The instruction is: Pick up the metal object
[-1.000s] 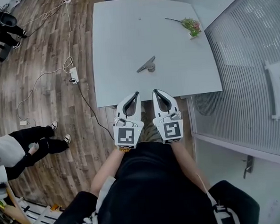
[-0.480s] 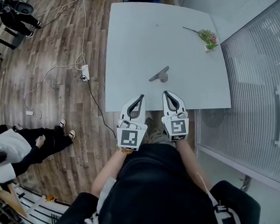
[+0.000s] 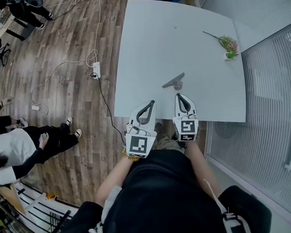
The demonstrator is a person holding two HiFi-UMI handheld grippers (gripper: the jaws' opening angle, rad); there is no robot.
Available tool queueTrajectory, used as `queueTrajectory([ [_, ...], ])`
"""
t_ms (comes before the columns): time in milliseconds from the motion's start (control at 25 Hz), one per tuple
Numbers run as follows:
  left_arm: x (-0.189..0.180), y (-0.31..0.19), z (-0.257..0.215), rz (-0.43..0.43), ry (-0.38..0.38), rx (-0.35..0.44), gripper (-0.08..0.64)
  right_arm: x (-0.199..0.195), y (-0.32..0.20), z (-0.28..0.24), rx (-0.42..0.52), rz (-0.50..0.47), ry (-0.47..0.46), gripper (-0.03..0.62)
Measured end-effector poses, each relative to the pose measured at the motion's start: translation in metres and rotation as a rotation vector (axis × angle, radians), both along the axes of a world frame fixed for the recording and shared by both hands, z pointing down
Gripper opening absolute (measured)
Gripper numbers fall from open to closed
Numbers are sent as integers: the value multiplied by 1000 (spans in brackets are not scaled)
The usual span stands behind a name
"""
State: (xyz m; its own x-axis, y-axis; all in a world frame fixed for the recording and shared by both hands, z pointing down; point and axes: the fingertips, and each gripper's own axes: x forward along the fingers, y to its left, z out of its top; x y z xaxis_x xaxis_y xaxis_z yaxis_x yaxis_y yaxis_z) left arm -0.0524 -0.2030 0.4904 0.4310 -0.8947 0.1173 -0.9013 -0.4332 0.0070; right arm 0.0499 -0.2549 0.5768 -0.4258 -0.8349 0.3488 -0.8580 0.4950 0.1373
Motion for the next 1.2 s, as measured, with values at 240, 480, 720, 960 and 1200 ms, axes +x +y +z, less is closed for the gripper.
queueTrajectory([
  [240, 8, -10, 4, -18, -29, -36, 3, 21, -19, 43, -75, 29, 28, 26],
  [480, 22, -22, 9, -21, -56, -44, 3, 39, -38, 84, -149, 29, 42, 88],
  [720, 32, -27, 10, -27, -87, -53, 3, 54, -53, 122, -217, 27, 60, 144],
  [960, 43, -33, 16, -38, -101, -76, 5, 66, -67, 164, -294, 15, 89, 200],
  [1200, 45, -38, 23, -61, -118, -103, 5, 70, -80, 195, -359, -12, 98, 245],
])
